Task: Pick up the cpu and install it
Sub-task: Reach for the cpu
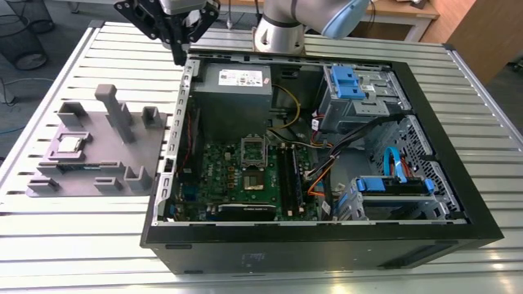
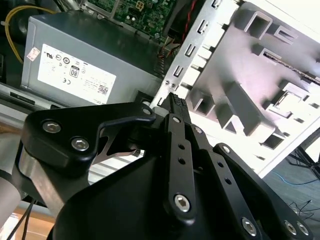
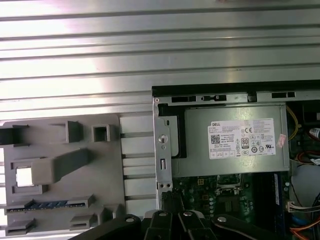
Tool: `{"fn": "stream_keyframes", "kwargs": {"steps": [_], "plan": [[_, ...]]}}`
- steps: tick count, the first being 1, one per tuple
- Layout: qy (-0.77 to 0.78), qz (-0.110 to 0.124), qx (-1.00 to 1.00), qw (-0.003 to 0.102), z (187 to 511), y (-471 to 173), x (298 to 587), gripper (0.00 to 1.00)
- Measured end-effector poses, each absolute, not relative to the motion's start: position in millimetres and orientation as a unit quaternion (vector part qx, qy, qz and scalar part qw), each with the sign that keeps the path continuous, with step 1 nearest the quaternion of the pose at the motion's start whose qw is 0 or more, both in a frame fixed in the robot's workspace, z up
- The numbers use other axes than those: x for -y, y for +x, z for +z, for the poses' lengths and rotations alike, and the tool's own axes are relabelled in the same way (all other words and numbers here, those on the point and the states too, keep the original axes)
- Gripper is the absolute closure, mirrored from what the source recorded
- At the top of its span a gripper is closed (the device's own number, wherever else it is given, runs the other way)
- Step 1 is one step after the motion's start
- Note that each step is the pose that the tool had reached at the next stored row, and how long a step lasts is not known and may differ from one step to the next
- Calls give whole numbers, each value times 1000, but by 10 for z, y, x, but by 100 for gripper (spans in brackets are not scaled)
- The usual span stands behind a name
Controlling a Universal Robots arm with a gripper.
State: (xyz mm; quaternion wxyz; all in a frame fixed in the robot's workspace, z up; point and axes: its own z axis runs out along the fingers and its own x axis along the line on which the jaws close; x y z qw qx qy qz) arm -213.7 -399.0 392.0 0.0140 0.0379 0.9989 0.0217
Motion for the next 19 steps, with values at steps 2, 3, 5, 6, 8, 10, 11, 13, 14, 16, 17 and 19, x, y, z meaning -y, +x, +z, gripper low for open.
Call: {"fn": "stream_keyframes", "kwargs": {"steps": [2, 3, 5, 6, 8, 10, 11, 13, 14, 16, 17, 19], "plan": [[38, 22, -999, 14, 3919, -2185, 3990, 89], [38, 22, -999, 14, 3919, -2209, 3989, 89], [38, 22, -999, 14, 3918, -2252, 3989, 89], [38, 22, -999, 14, 3918, -2274, 3989, 89], [38, 22, -999, 14, 3918, -2315, 3989, 89], [38, 22, -999, 14, 3917, -2360, 3989, 89], [38, 22, -999, 14, 3917, -2382, 3990, 89], [38, 22, -999, 14, 3916, -2425, 3989, 89], [38, 22, -999, 14, 3915, -2448, 3989, 89], [38, 22, -999, 14, 3915, -2493, 3989, 89], [38, 22, -999, 14, 3914, -2515, 3989, 89], [38, 22, -999, 14, 3913, -2565, 3989, 89]]}}
